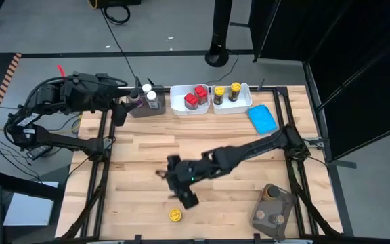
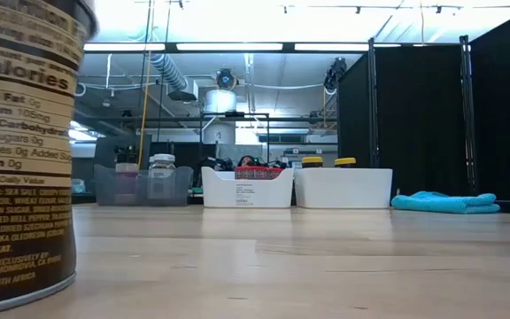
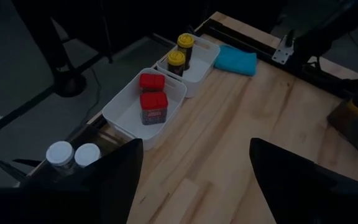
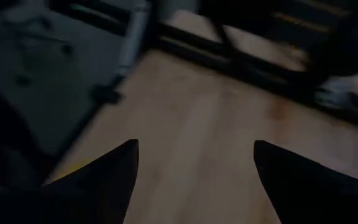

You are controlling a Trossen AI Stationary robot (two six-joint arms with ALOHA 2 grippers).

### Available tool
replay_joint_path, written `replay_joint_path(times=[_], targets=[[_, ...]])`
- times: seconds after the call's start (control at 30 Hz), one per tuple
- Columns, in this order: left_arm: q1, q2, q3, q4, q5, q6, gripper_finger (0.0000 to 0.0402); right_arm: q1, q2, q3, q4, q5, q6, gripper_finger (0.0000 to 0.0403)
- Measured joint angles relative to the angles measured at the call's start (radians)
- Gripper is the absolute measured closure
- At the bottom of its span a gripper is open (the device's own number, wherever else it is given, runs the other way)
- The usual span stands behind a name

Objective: Sort spices by type
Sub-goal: Put the yellow seasoning bottle into the right white bin

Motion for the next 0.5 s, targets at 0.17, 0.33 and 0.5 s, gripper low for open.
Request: replay_joint_path(times=[0.17,0.33,0.5], targets=[[0.000,0.001,0.000,0.000,-0.001,-0.013,0.0100,0.042,0.048,0.000,0.056,-0.078,0.037,0.0076],[0.000,0.006,0.000,-0.001,-0.006,-0.014,0.0100,0.084,0.085,0.000,0.088,-0.078,0.035,0.0078],[0.000,0.009,0.000,-0.014,-0.006,-0.019,0.0100,0.107,0.137,0.000,0.123,-0.079,0.035,0.0076]])
